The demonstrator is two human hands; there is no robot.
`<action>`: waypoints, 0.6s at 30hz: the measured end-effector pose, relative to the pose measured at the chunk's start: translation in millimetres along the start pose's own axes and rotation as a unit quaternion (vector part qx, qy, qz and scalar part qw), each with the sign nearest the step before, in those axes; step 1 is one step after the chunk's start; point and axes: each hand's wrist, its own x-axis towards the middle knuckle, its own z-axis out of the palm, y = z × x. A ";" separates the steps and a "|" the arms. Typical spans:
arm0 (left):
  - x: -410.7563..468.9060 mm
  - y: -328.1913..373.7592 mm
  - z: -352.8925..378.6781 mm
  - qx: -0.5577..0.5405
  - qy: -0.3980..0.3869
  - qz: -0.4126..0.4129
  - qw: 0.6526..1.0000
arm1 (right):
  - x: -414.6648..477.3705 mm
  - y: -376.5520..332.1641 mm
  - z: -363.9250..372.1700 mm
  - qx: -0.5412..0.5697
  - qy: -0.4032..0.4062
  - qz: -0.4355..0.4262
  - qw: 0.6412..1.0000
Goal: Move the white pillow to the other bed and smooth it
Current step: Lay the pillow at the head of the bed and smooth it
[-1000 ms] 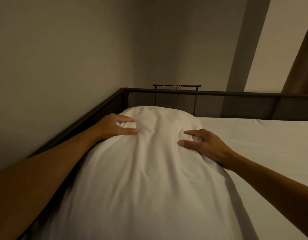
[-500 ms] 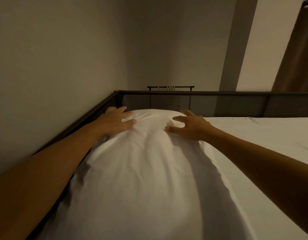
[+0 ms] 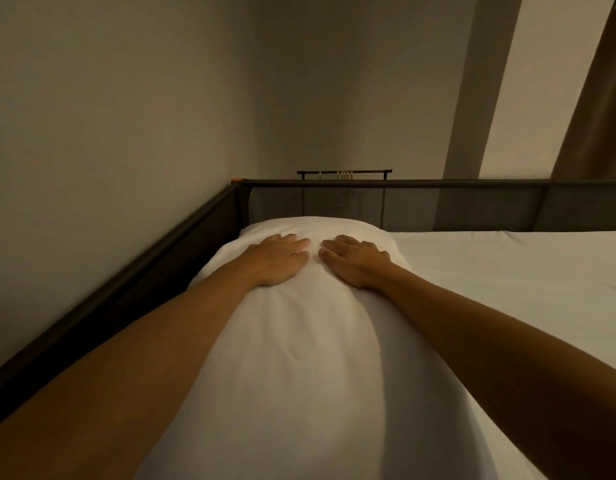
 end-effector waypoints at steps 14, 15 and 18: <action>-47.4 -31.5 -24.6 0.005 -0.002 -0.040 0.999 | -42.4 43.1 -23.4 0.007 -0.010 0.056 0.998; -52.9 -22.7 -27.1 0.019 0.008 -0.024 0.999 | -48.2 37.7 -27.1 0.002 -0.008 0.049 0.999; -68.8 4.1 -21.9 0.054 0.019 0.046 0.997 | -68.8 15.6 -27.2 0.012 -0.001 0.000 1.000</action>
